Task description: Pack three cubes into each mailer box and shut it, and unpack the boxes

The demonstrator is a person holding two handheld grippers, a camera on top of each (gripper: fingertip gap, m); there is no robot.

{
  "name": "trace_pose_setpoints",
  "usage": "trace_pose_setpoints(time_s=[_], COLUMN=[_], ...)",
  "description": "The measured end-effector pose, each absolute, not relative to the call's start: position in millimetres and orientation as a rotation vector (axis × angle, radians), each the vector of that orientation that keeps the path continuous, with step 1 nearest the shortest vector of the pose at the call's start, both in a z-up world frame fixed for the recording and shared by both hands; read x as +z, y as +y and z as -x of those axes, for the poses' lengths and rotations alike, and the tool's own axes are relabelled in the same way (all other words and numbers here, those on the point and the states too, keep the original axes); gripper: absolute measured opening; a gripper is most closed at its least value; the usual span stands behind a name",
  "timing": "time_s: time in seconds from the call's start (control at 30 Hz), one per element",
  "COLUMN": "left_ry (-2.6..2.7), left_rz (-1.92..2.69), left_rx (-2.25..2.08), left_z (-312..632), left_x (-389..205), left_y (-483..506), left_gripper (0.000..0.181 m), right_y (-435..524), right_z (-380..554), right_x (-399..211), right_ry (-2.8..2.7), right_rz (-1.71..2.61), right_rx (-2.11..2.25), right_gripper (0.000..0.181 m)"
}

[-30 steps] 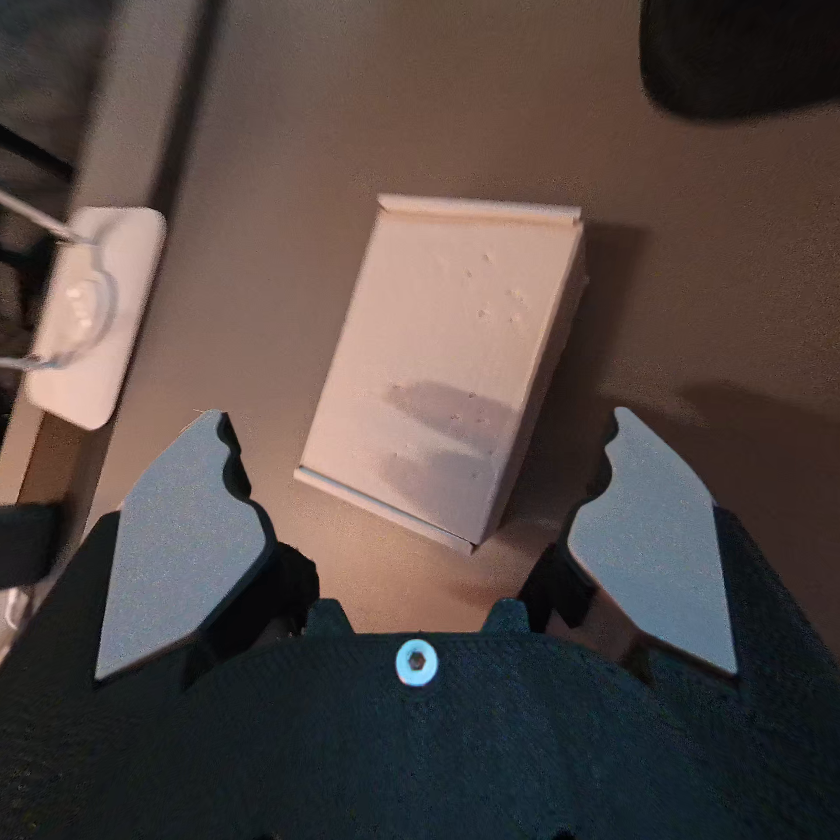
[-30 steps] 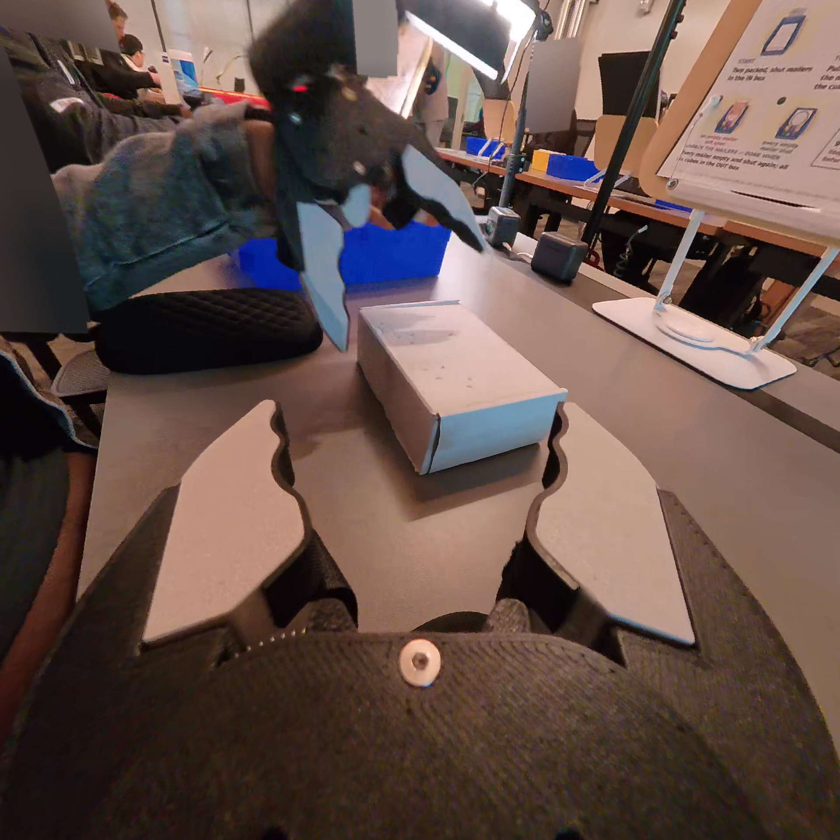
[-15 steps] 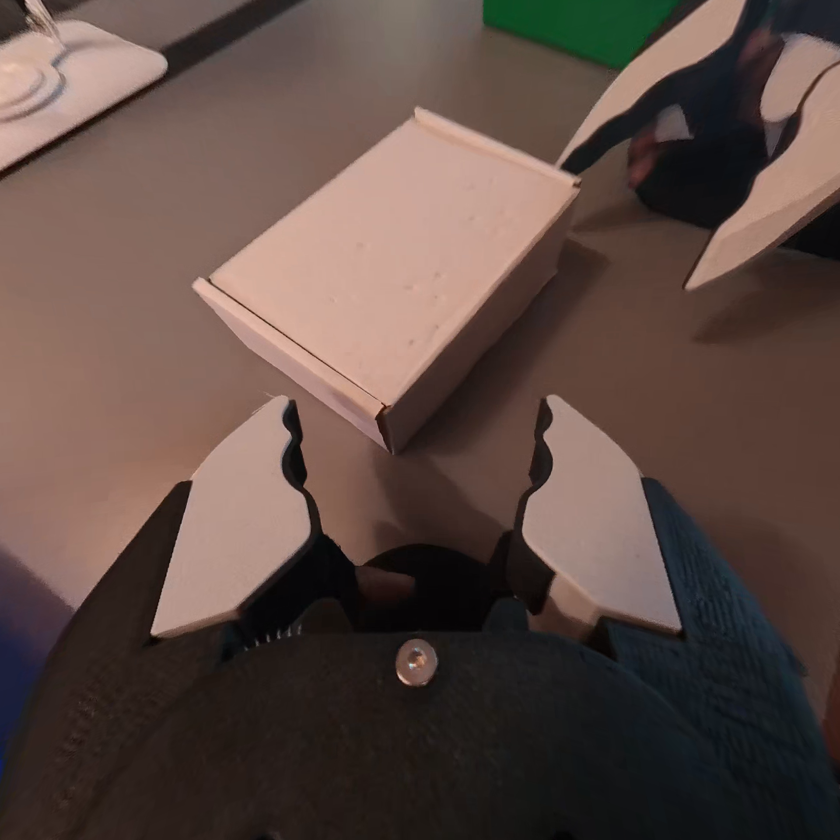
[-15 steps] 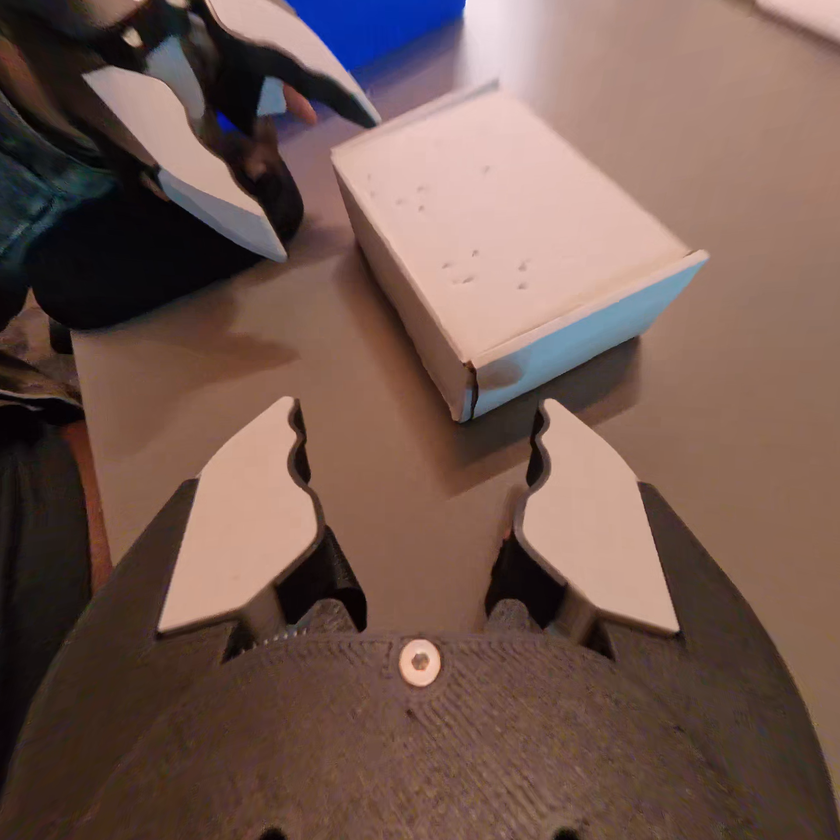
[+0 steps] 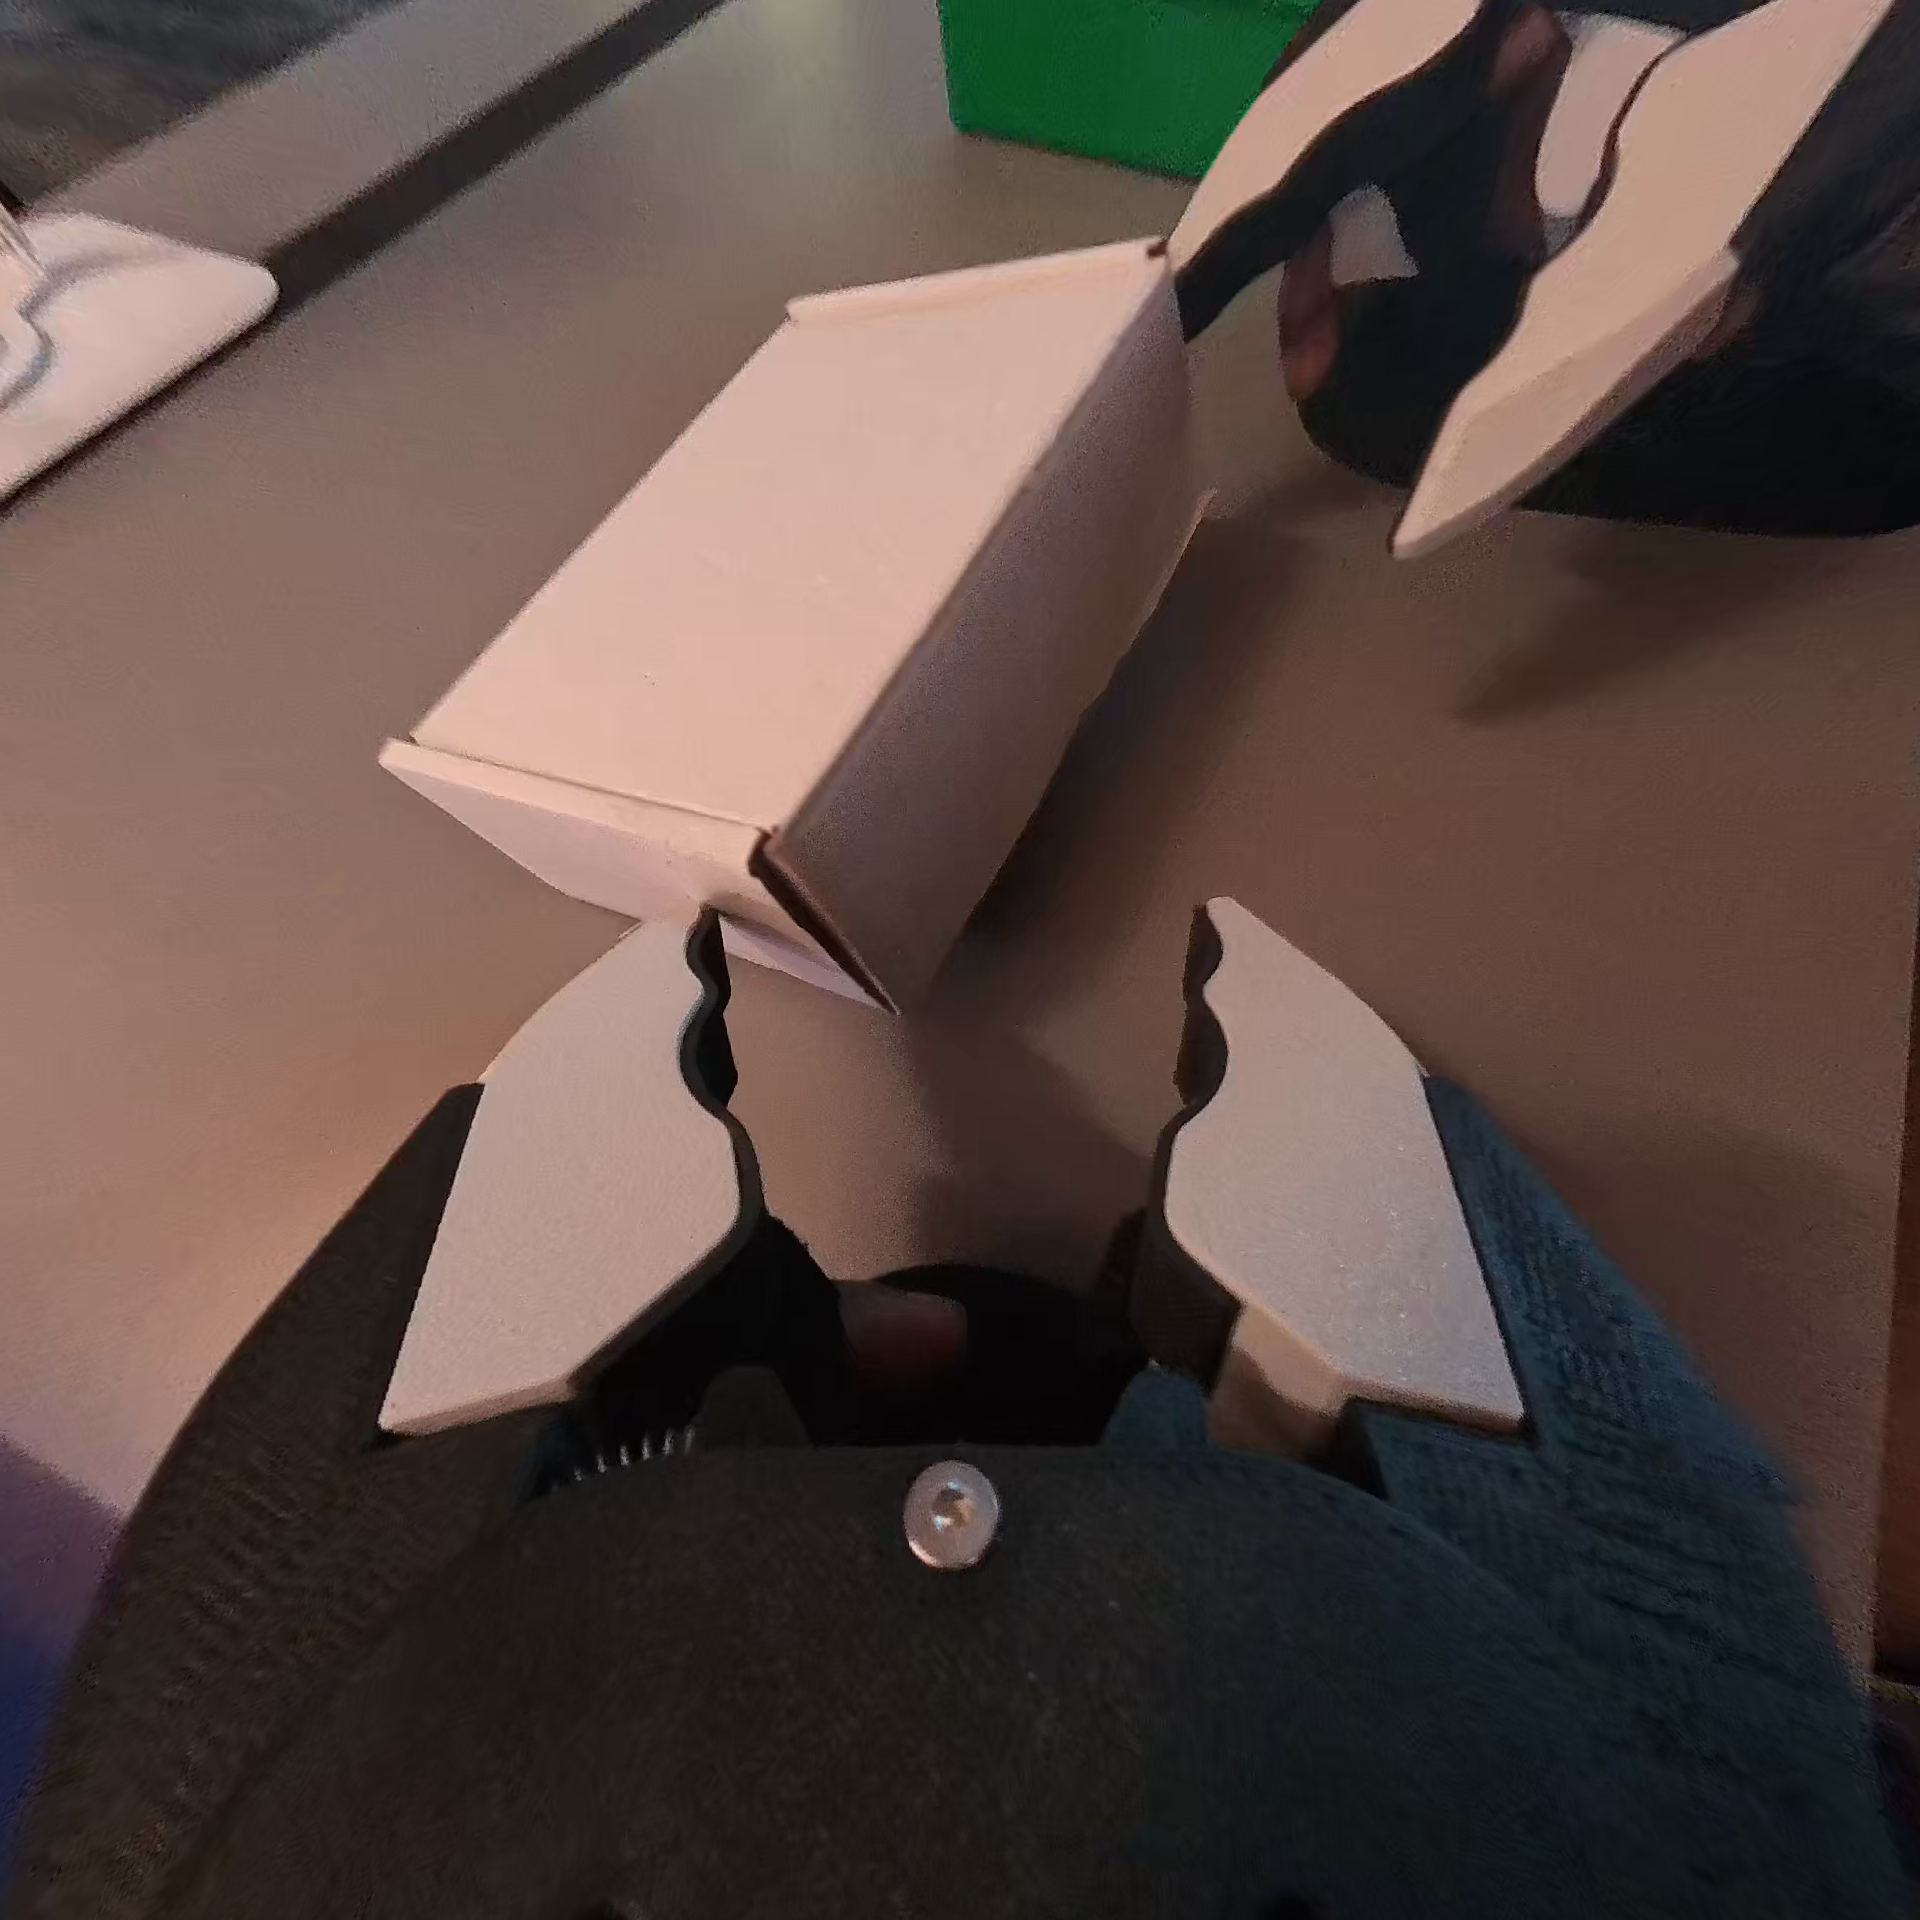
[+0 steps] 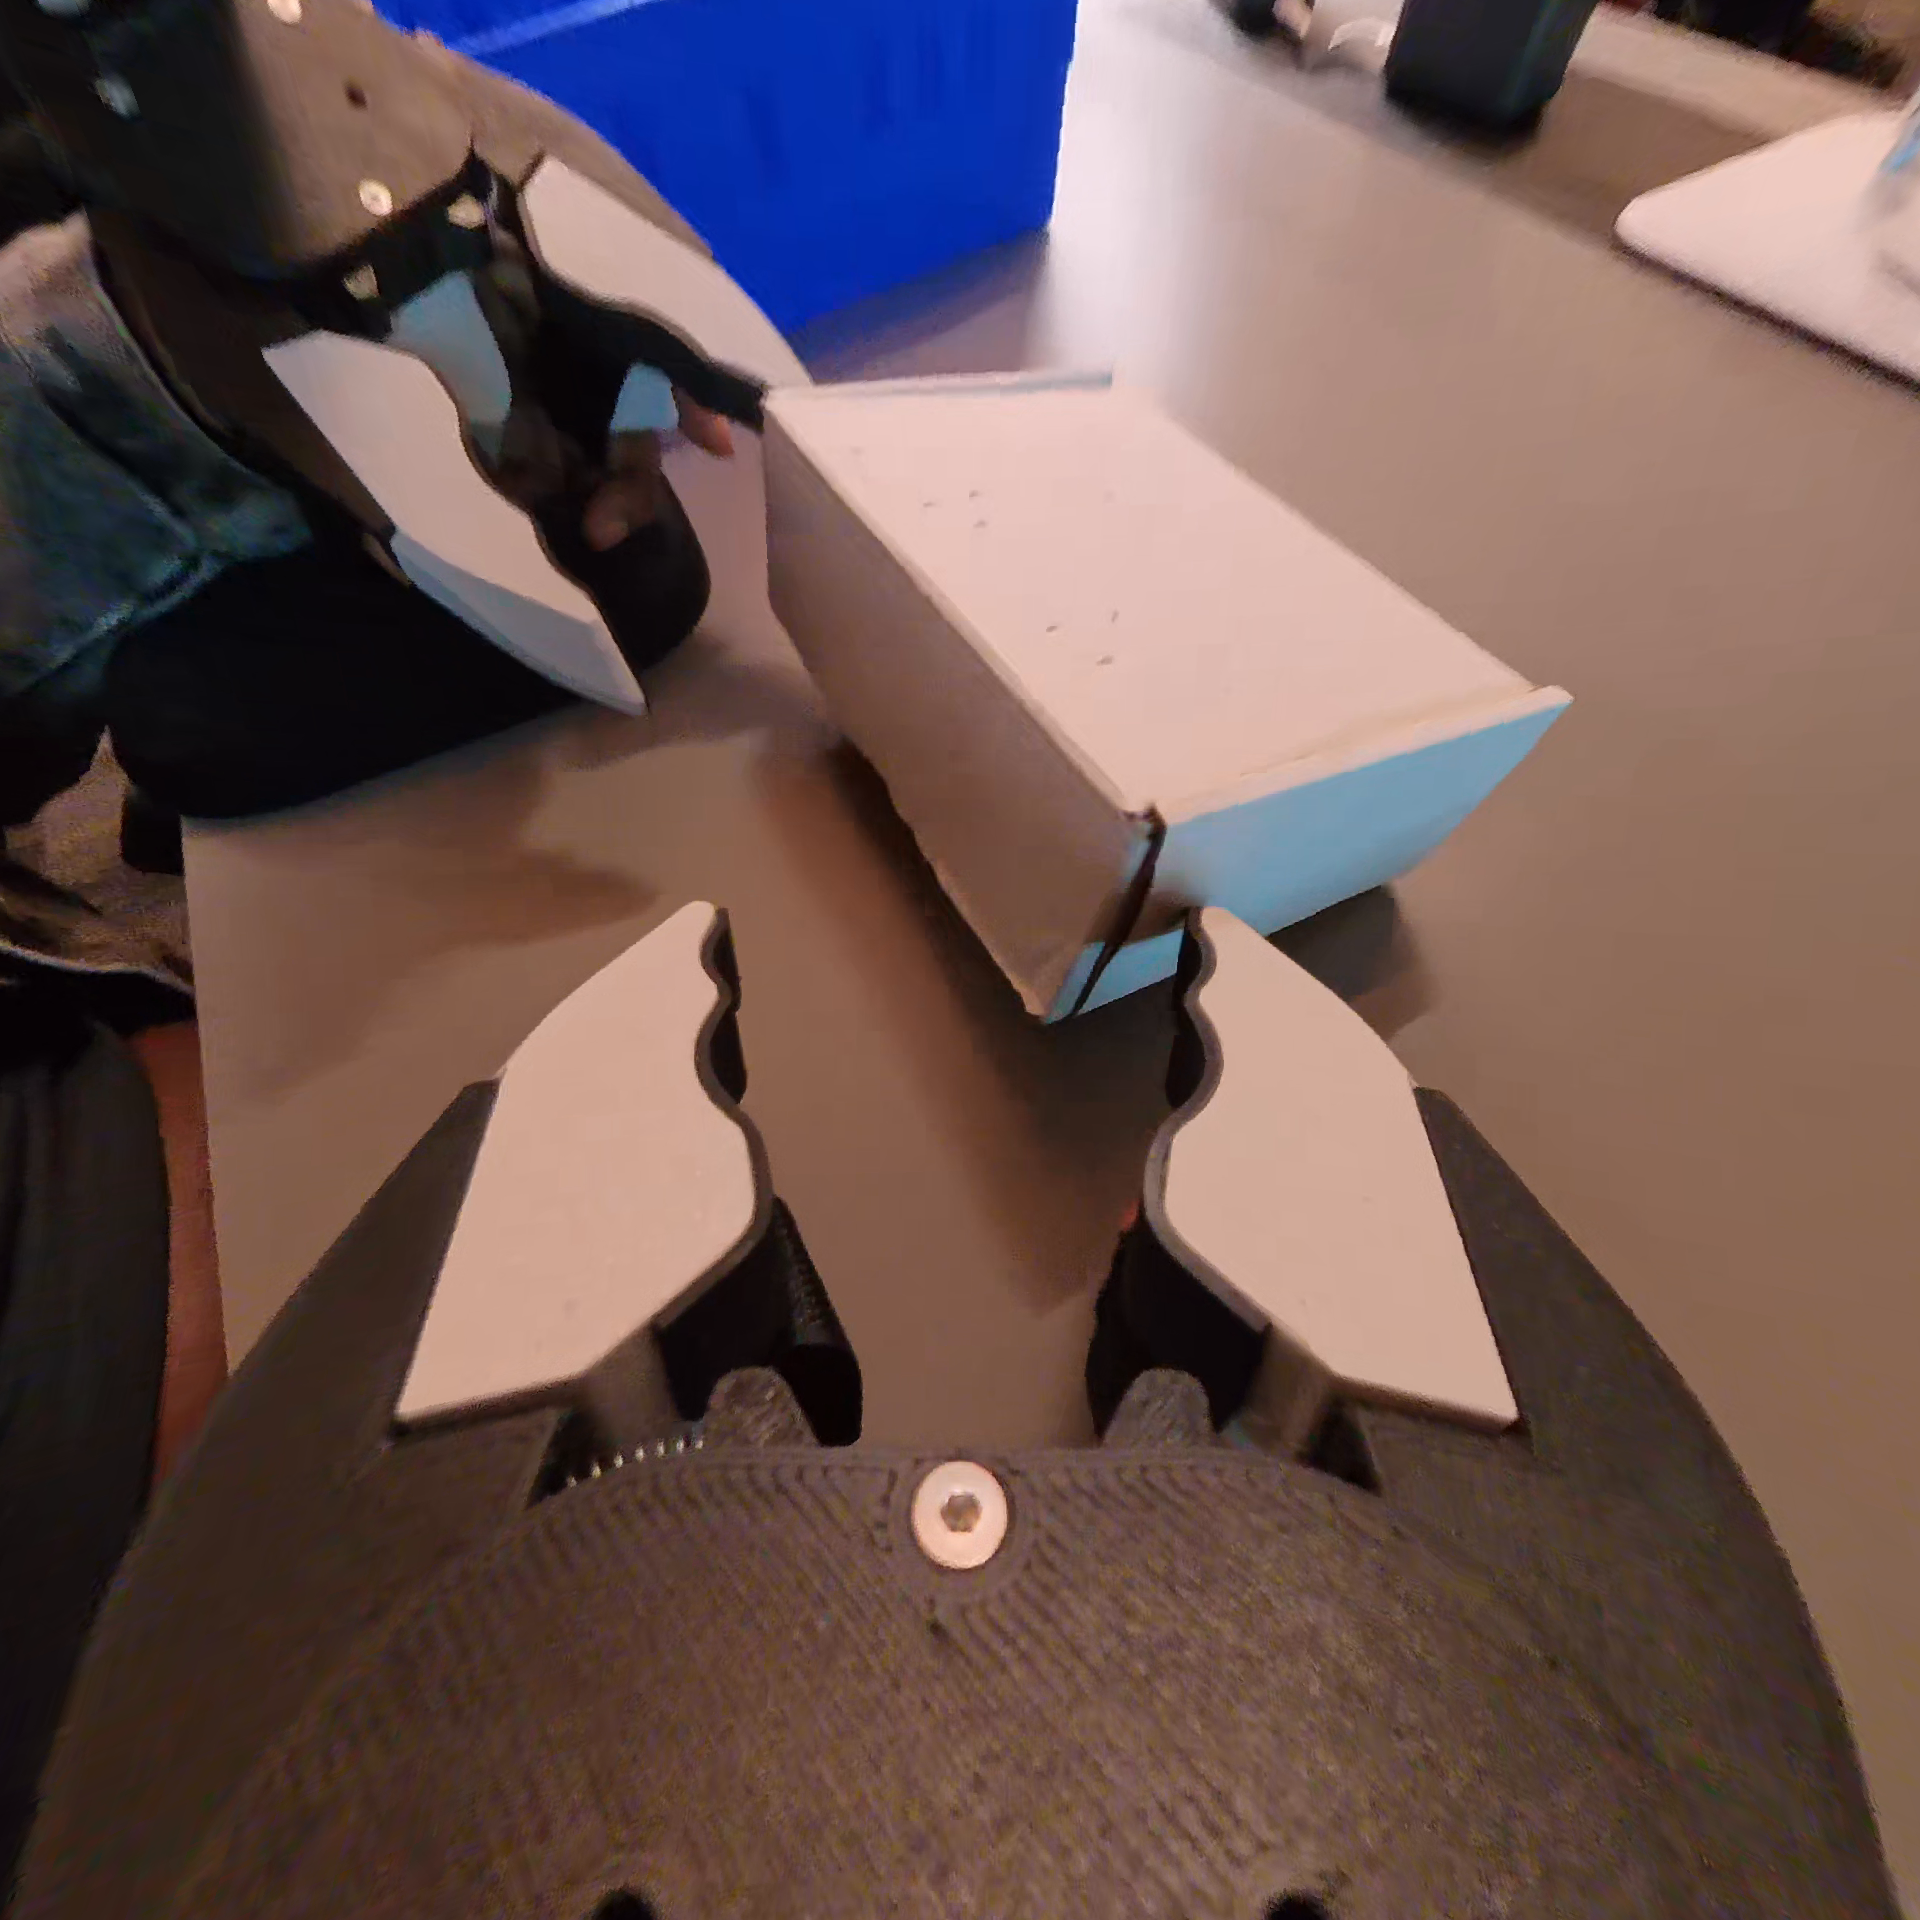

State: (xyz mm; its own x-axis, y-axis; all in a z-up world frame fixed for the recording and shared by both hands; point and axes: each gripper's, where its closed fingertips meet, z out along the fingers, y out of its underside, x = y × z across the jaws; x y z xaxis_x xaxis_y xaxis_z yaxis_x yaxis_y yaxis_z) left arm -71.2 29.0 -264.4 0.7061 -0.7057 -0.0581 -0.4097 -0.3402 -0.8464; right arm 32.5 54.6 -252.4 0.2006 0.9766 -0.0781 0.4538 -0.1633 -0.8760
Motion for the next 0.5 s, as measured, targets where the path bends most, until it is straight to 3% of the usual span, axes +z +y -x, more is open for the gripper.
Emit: trace_pose_setpoints(time_s=[0.03, 0.5], left_ry=[0.861, 0.831], left_rz=[1.955, 1.733], left_rx=[-0.382, -0.285], left_z=[70.6, 67.2], left_x=[-262.0, -233.0], left_y=[29.7, 36.3], left_gripper=[0.084, 0.077], right_y=[55.9, 58.9], right_z=[-33.1, -35.0], right_x=[-248.4, -215.8], right_ry=[-1.327, -1.218], right_rz=[1.718, 1.510], right_rx=[0.902, 0.918], right_gripper=[0.079, 0.082])
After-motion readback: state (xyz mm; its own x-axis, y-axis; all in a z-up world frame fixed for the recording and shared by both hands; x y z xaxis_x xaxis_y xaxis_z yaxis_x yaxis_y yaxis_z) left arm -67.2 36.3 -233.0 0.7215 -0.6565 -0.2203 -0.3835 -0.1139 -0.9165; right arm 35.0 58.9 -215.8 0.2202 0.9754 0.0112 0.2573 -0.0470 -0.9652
